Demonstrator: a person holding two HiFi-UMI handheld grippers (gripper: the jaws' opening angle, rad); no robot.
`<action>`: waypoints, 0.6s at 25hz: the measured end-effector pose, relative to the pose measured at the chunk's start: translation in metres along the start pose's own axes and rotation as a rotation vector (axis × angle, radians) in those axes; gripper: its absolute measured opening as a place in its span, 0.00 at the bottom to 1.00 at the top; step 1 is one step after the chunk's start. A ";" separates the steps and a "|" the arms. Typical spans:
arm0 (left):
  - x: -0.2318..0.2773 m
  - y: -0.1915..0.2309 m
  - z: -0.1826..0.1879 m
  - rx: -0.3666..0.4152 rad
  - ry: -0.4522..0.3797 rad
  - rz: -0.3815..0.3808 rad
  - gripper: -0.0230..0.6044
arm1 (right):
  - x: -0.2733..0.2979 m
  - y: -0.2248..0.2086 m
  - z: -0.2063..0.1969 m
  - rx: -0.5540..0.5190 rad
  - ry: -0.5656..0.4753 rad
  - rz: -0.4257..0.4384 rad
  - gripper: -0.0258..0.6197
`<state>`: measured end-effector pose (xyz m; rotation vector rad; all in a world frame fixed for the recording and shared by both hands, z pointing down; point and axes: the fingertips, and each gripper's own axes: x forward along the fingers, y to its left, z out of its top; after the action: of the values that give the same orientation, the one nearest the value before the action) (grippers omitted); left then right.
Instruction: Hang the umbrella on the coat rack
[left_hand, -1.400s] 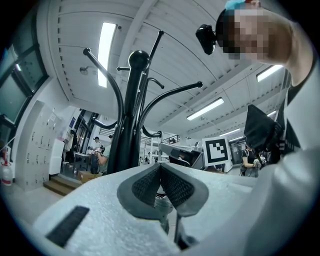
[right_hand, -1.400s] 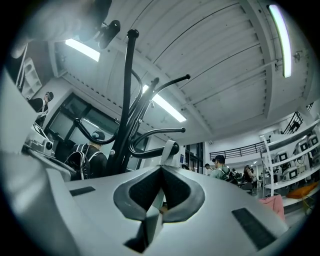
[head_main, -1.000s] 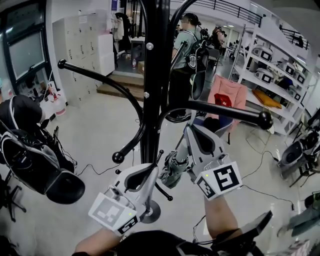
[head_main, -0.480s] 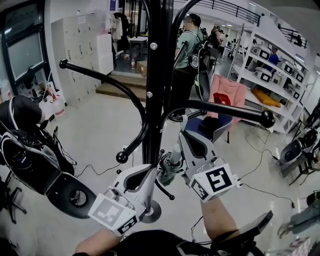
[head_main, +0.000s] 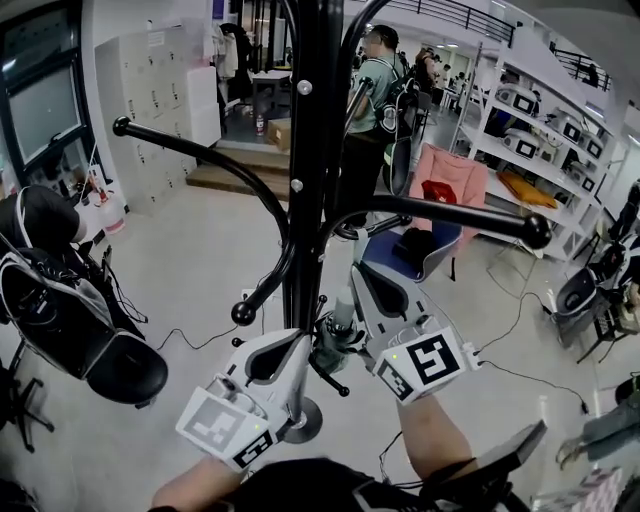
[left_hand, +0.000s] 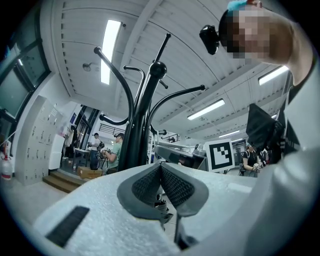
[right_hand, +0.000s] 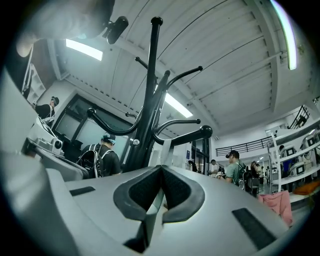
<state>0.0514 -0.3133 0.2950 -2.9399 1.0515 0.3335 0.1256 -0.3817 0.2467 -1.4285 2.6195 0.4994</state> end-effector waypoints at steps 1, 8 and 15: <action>0.000 0.000 -0.001 -0.006 0.001 -0.002 0.05 | 0.000 0.000 0.000 0.003 0.000 0.000 0.05; 0.001 -0.004 -0.001 -0.012 0.010 -0.018 0.05 | -0.004 0.000 0.002 0.010 -0.011 -0.025 0.06; 0.003 -0.008 -0.001 -0.016 -0.003 -0.026 0.05 | -0.007 0.004 0.000 0.029 -0.016 -0.034 0.06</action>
<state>0.0586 -0.3094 0.2944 -2.9628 1.0147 0.3476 0.1265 -0.3744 0.2495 -1.4513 2.5750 0.4657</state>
